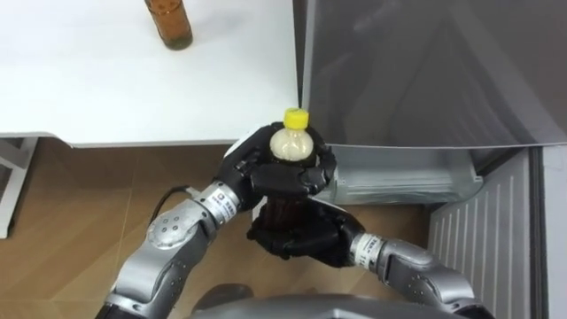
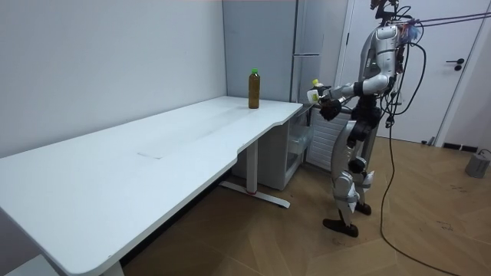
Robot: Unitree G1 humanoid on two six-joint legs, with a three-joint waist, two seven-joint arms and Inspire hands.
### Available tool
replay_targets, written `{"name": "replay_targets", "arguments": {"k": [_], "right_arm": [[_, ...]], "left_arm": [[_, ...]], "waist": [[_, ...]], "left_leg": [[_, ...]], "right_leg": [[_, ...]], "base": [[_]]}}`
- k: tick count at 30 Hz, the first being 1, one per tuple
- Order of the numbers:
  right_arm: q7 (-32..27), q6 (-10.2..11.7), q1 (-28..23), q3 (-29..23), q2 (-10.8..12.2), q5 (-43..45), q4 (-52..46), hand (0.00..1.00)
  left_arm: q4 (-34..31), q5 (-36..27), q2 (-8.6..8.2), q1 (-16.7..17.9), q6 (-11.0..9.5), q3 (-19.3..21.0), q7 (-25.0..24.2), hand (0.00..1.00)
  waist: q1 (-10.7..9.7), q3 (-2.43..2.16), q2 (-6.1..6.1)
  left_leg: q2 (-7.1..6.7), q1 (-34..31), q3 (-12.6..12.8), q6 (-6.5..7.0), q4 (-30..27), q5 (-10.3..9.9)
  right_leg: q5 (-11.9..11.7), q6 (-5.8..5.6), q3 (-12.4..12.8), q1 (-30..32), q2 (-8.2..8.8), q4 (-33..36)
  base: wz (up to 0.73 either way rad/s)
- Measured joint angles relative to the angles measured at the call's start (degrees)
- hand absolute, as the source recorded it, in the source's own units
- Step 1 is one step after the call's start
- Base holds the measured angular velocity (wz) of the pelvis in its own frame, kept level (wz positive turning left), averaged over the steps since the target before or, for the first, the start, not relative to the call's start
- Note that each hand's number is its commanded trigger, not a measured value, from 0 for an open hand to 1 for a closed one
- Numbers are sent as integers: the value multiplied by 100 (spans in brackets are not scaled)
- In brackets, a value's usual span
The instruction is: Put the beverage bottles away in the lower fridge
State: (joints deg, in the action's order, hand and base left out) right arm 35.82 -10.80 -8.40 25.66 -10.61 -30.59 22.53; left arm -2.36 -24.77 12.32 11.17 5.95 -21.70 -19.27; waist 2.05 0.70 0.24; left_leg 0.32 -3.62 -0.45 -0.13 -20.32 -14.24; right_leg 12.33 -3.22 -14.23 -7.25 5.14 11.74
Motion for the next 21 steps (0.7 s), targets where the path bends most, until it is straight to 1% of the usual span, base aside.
{"name": "replay_targets", "arguments": {"k": [1,2,7,12,21], "right_arm": [[0,0,1,10,-11,-30,0,100],[0,2,1,22,-25,-64,0,100],[19,13,1,60,-34,-154,0,100],[67,12,1,189,-28,-597,-1,100],[192,12,2,196,-36,-688,0,100]], "left_arm": [[-1,-7,-1,0,0,-4,0,17],[-2,-52,-4,0,0,-5,0,0],[-8,-80,-17,-9,-2,3,2,0],[-71,-79,-37,-49,-5,15,3,0],[-72,-79,-76,-55,-25,17,8,0]], "waist": [[-1,0,0],[-1,-1,-1],[-9,-2,-2],[-4,0,-7],[-3,8,-12]], "left_leg": [[0,-8,0,0,-2,0],[0,-14,0,2,-1,1],[1,-15,-1,2,2,4],[0,-4,1,3,-1,4],[0,1,1,2,12,4]], "right_leg": [[0,0,1,7,0,0],[0,0,3,16,0,0],[0,0,7,21,0,0],[0,0,5,21,0,0],[0,0,5,32,-1,-1]], "base": [[0],[0],[0],[0],[0]]}}
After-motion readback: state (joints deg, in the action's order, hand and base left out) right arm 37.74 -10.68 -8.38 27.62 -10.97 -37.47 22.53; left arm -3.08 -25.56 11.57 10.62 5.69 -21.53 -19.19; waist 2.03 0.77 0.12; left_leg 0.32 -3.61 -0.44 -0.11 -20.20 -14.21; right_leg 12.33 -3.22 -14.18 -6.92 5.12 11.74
